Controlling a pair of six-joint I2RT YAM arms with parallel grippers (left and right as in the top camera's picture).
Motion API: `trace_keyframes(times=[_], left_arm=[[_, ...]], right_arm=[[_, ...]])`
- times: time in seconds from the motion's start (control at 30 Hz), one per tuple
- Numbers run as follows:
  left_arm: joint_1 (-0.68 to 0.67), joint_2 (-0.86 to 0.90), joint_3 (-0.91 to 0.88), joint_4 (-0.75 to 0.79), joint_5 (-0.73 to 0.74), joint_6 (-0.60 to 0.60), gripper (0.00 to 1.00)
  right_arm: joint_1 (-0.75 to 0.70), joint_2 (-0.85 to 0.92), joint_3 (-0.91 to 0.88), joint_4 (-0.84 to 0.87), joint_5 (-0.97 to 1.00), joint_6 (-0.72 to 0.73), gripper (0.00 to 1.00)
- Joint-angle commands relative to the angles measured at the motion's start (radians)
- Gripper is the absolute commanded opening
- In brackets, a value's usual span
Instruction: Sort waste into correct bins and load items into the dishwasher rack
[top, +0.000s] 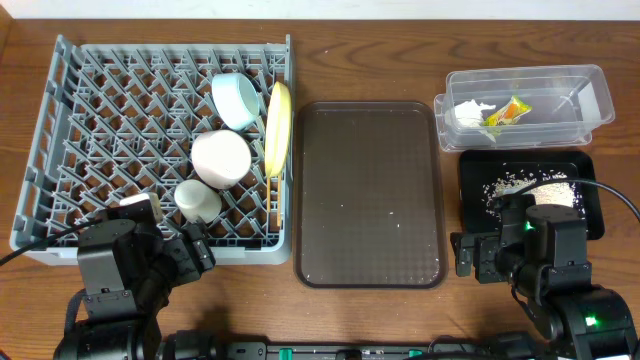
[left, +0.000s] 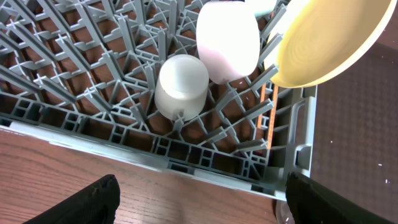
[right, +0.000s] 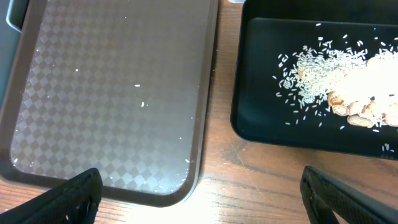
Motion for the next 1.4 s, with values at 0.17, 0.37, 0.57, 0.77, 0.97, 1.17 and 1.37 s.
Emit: trace_keyframes(times=[0.17, 0.37, 0.57, 0.77, 0.97, 1.17, 1.37], left_arm=[[0.004, 0.004, -0.008, 0.001, -0.005, 0.006, 0.98], [0.004, 0.004, -0.008, 0.001, -0.005, 0.006, 0.98], [0.004, 0.004, -0.008, 0.001, -0.005, 0.006, 0.99], [0.004, 0.004, -0.008, 0.001, -0.005, 0.006, 0.99], [0.004, 0.004, -0.008, 0.001, -0.005, 0.006, 0.99], [0.004, 0.004, -0.008, 0.001, -0.005, 0.006, 0.99], [0.004, 0.004, -0.008, 0.001, -0.005, 0.006, 0.99]], right_arm=[[0.012, -0.106, -0.023, -0.011, 0.060, -0.045, 0.99], [-0.015, -0.319, -0.179, 0.174, 0.060, -0.090, 0.99], [-0.029, -0.554, -0.398, 0.410, 0.060, -0.089, 0.99], [-0.043, -0.653, -0.560, 0.673, 0.060, -0.089, 0.99], [-0.059, -0.676, -0.690, 0.934, 0.060, -0.090, 0.99], [-0.071, -0.698, -0.785, 1.089, 0.063, -0.106, 0.99], [-0.070, -0.698, -0.784, 1.038, 0.063, -0.153, 0.99]])
